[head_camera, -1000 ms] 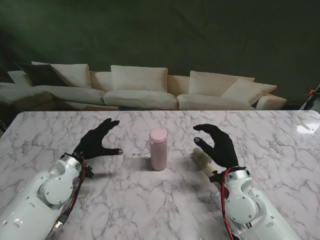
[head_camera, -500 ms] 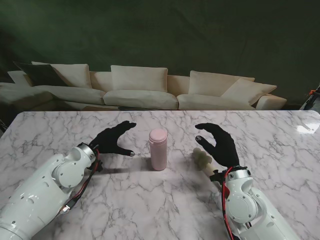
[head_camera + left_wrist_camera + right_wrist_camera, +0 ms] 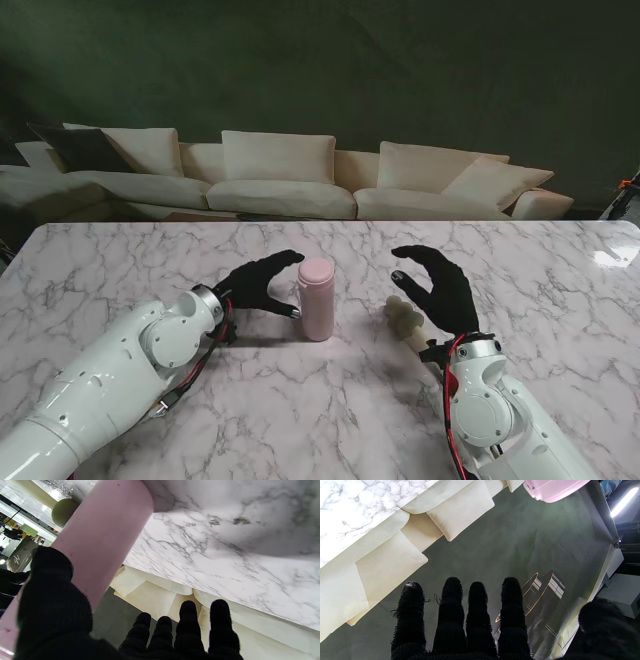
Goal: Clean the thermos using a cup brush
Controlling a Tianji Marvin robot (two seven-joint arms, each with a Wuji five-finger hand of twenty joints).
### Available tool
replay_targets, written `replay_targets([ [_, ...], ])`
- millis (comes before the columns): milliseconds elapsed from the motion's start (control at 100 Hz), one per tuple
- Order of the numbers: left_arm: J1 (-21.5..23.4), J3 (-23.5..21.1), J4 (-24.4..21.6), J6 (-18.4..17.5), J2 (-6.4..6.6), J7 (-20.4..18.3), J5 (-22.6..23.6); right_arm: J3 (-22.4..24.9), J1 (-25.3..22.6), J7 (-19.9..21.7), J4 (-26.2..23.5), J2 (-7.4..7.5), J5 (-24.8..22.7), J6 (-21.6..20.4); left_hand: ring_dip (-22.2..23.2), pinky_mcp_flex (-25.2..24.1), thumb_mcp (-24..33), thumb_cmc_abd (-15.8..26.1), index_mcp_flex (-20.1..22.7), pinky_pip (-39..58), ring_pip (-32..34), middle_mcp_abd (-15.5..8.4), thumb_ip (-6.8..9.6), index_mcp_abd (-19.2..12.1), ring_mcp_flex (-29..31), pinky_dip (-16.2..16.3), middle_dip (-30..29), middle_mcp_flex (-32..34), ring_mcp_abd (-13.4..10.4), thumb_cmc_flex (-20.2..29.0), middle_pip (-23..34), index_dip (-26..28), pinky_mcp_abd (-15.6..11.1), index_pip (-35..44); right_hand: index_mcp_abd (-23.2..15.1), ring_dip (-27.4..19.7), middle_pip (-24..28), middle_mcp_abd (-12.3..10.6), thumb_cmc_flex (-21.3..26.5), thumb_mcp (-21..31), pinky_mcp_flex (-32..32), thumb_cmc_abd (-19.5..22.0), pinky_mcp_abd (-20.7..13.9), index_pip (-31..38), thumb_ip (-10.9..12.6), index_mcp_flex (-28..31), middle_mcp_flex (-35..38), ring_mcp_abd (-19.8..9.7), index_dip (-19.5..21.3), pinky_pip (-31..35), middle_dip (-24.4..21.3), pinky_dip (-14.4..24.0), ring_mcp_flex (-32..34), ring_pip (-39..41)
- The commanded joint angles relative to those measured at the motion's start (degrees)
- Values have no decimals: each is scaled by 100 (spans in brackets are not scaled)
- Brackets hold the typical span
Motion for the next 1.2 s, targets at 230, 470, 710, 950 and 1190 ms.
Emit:
replay_targets([
  [230,-194,317,212,98,-147,-292,-383,-58,9,46,-6,-14,-8,76,-93,-109,-57,-299,-313,27,-241,-29,-156,371,-26,77,-103,-231,-188,-220,-2,-50,-175,-284,82,66,136,11,190,-123,-206,73,51,-30,142,-222,-223,33,-16,-111,54,76,-176,23],
  [470,-300,551,365,34,-218,-269,-570,-102,34,83,4,-9,-2,112,-81,-88,-46,-218,-310,28,-210,-58,-159,382,13,91,-90,-50,-209,-270,85,-84,-235,-344,100,67,149,17,180,-136,-258,78,74,-40,144,-253,-249,34,-14,-139,58,74,-217,18],
  [710,-396,731,453,52,-313,-259,-839,-121,52,90,21,-9,1,114,8,0,-51,-167,-298,94,-142,-37,-152,340,23,93,-99,-77,-145,-290,108,-191,-466,-445,112,70,157,17,177,-142,-291,86,86,-48,145,-275,-274,37,-9,-161,59,79,-239,19],
  [950,-580,1014,701,97,-438,-273,-1116,-144,76,88,45,-12,8,112,127,19,-54,-30,-270,203,-65,147,-139,5,-50,-12,-183,-291,250,-356,-31,-819,-410,-630,131,70,168,24,172,-147,-320,93,91,-58,146,-320,-323,27,-6,-179,63,87,-272,14],
  [1190,-572,1098,974,153,-705,75,-1561,-160,92,81,69,-11,-4,107,401,-1,17,593,778,426,97,190,74,-1125,-64,184,-12,47,519,-107,-10,89,-208,511,157,70,187,29,153,-154,-355,108,88,-71,146,-401,-416,26,-1,-197,71,97,-333,8],
])
